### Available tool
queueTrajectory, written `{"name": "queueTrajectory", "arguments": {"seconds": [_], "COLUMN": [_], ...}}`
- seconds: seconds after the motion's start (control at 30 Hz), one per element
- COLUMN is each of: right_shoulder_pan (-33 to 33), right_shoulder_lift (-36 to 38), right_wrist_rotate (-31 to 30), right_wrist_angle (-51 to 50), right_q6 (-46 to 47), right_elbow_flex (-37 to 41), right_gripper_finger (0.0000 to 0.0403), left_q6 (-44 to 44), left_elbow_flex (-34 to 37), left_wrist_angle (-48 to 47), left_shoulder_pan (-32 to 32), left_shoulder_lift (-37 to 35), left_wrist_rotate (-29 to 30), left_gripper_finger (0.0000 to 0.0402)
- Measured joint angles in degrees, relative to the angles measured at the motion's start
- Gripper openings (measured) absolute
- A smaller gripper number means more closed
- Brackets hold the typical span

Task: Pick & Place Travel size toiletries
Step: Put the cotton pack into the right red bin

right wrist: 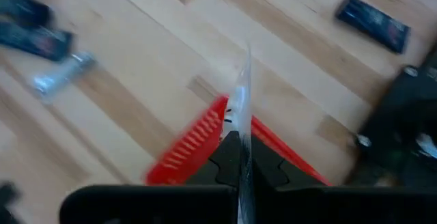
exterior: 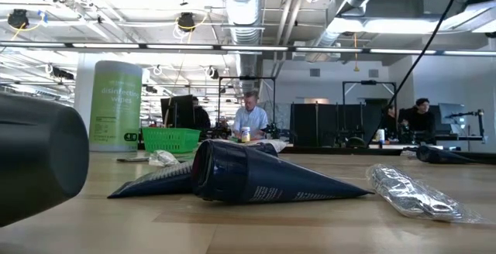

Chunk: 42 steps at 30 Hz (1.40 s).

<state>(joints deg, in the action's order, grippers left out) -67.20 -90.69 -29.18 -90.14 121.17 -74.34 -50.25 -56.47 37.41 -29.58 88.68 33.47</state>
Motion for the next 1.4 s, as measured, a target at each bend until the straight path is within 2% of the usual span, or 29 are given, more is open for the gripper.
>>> {"name": "queueTrajectory", "arguments": {"seconds": [0.13, 0.43, 0.6, 1.03, 1.17, 1.4], "right_shoulder_pan": [-1.3, -2.1, -2.3, -4.1, -4.5, -5.5], "right_shoulder_lift": [-2.1, -11.5, -16.0, -17.4, -17.3, -17.0], "right_wrist_rotate": [3.6, 6.8, 11.5, 14.7, 14.7, 14.3], "right_wrist_angle": [0.0, 0.1, 0.1, 1.3, 1.3, 0.1], "right_q6": [0.5, 1.3, 1.4, 1.9, 1.7, 1.3], "right_elbow_flex": [1.3, 1.3, 1.3, 1.2, 0.1, -2.5], "right_gripper_finger": [0.0000, 0.0000, 0.0000, 0.0001, 0.0021, 0.0095], "left_q6": [-0.2, -1.6, -2.5, -2.3, -1.5, -0.6], "left_elbow_flex": [0.0, 0.0, 0.0, 0.0, 0.0, 0.0], "left_wrist_angle": [0.0, 0.0, 0.0, 0.0, 0.0, -0.1], "left_shoulder_pan": [0.0, 0.0, 0.0, 0.0, 0.0, 0.0], "left_shoulder_lift": [0.0, 0.0, 0.0, 0.0, 0.0, 0.0], "left_wrist_rotate": [0.0, -0.1, -0.2, -0.2, 0.0, 0.0], "left_gripper_finger": [0.0205, 0.0205, 0.0205, 0.0205, 0.0205, 0.0205]}}
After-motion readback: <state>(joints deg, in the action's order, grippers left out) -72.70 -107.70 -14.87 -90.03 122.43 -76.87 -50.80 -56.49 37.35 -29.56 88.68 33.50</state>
